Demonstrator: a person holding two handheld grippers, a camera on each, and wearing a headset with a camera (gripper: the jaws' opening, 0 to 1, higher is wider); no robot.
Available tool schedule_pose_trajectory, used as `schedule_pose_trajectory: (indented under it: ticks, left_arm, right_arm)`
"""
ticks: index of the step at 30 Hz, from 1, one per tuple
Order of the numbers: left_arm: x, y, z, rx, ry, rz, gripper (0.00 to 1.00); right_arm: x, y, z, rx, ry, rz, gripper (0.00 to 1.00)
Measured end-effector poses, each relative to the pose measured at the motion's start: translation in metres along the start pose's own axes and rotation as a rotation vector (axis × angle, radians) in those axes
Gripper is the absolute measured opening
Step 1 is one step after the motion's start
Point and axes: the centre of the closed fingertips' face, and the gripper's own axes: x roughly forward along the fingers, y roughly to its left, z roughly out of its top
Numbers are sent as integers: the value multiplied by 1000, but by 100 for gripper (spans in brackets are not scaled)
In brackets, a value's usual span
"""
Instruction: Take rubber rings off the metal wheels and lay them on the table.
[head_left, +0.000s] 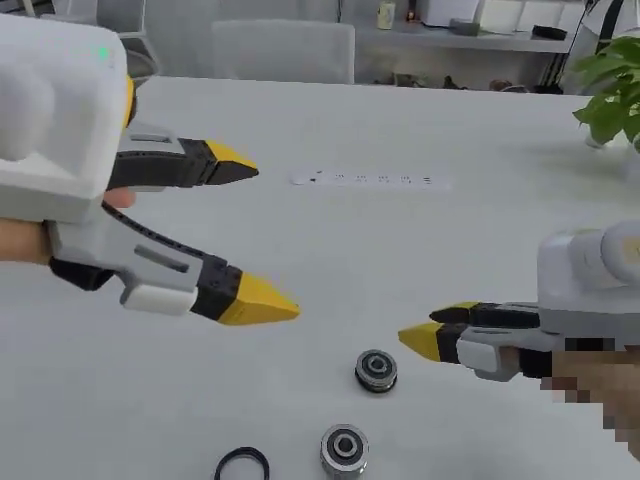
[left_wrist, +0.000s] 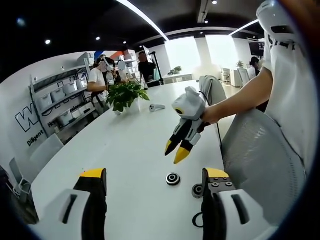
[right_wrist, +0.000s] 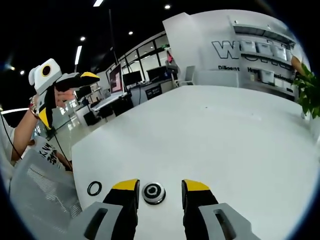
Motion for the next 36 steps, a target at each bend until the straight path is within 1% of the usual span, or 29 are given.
schedule_pose_trajectory:
  ticks: [2, 4, 9, 12, 14, 16, 20, 21, 23, 25, 29, 32, 33, 35, 36]
  left_arm:
    - [7, -1, 0, -6, -8, -11, 74]
    - [12, -5, 2, -10, -12, -18, 73]
    - [25, -14, -1, -9, -14, -53, 72]
    - [31, -18, -5, -15, -24, -71, 71]
    - [36, -19, -12, -33, -21, -83, 70]
    - [40, -18, -17, -42, -21, -79, 70]
    - [49, -17, -22, -65, -46, -80, 69]
    - [52, -15, -26, -80, -38, -77, 68]
    - [58, -13, -31, -84, -29, -70, 67]
    - [63, -12, -33, -87, -26, -73, 66]
    - [70, -12, -34, -113, -28, -79, 64]
    - [75, -11, -29, -145, -63, -78, 63]
    - [77, -10, -30, -154, -65, -74, 62]
    - [80, -11, -36, -162, -61, -54, 61]
    - [82, -13, -40, -163, -60, -44, 60]
  right_arm:
    - [1, 0, -2, -1, 6, 2, 31]
    - [2, 1, -4, -4, 16, 2, 31]
    - [3, 3, -10, -10, 34, 9, 31]
    - [4, 4, -12, -12, 41, 16, 32]
    - [5, 6, -14, -16, 45, 19, 32]
    - [6, 6, -15, -20, 49, 22, 32]
    - [8, 8, -17, -19, 51, 30, 32]
    - [8, 8, -18, -18, 51, 33, 32]
    - [9, 10, -18, -22, 51, 40, 33]
    - [10, 12, -19, -27, 53, 44, 33]
    - [12, 14, -22, -31, 58, 51, 33]
    - [13, 14, -24, -32, 64, 52, 34]
    - [14, 14, -25, -31, 66, 53, 34]
    - [14, 15, -25, -30, 67, 55, 34]
    - [14, 15, -26, -31, 68, 55, 34]
